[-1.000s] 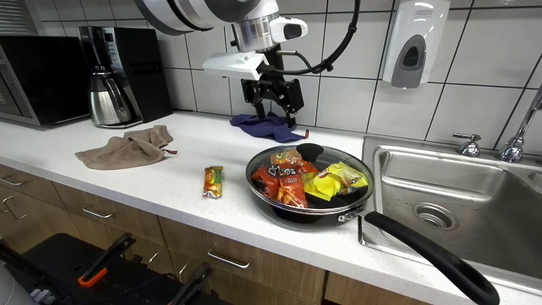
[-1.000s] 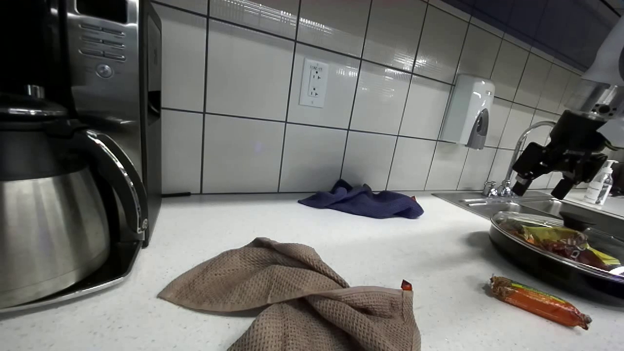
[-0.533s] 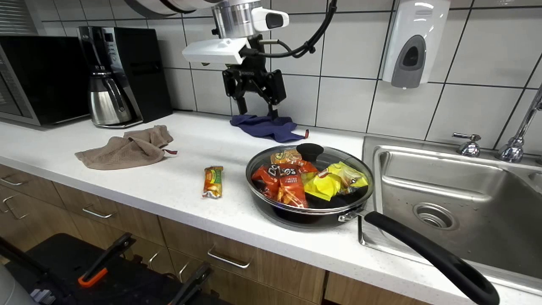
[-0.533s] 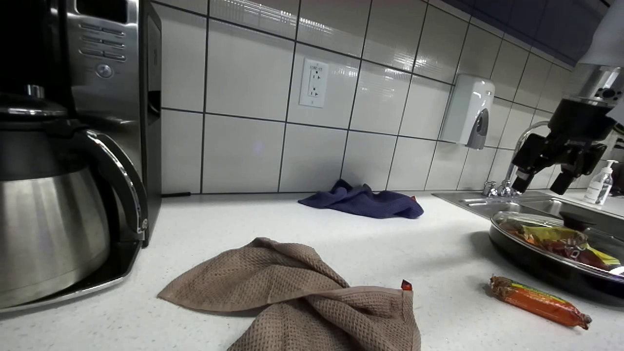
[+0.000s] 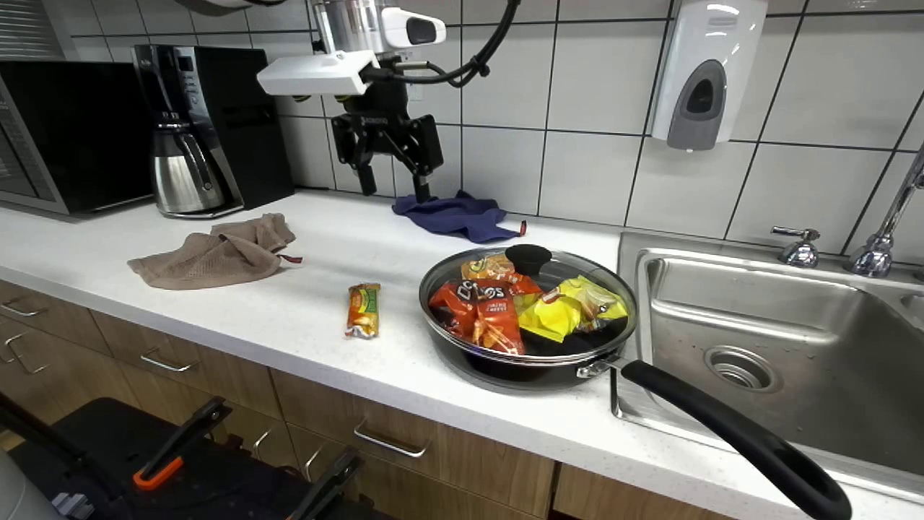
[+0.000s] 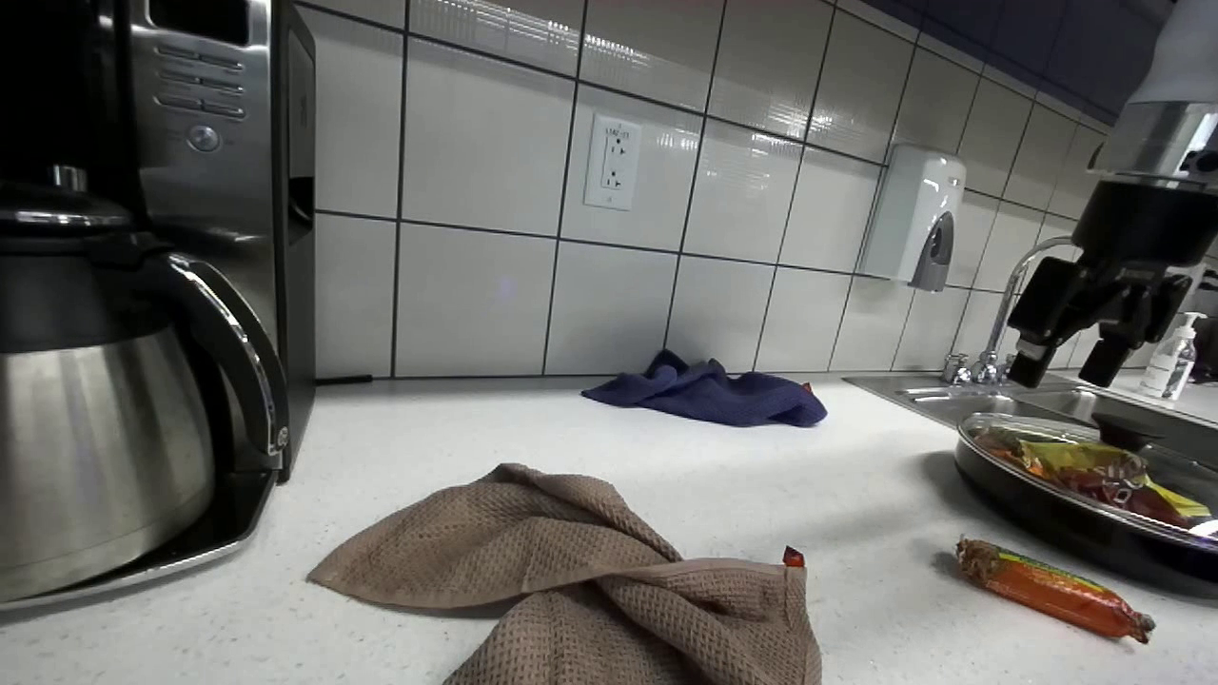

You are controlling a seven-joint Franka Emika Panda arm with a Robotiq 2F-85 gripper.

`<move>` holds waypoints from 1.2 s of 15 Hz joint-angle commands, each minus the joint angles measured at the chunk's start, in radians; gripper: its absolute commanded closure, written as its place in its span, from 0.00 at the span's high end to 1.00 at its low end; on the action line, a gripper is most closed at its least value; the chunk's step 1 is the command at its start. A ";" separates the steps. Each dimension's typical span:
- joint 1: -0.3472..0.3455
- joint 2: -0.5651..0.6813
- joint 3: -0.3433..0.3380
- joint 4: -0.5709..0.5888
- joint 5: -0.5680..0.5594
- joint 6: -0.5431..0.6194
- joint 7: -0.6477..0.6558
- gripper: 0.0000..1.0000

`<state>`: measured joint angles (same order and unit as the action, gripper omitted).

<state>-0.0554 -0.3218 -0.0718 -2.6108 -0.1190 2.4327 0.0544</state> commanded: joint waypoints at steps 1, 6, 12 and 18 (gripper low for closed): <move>0.015 -0.114 0.045 -0.047 0.001 -0.068 -0.009 1.00; 0.032 -0.214 0.091 -0.062 -0.008 -0.111 0.005 1.00; 0.028 -0.148 0.083 -0.029 0.003 -0.091 -0.002 1.00; 0.028 -0.147 0.083 -0.029 0.003 -0.091 -0.002 1.00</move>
<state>-0.0224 -0.4680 0.0057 -2.6413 -0.1195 2.3440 0.0553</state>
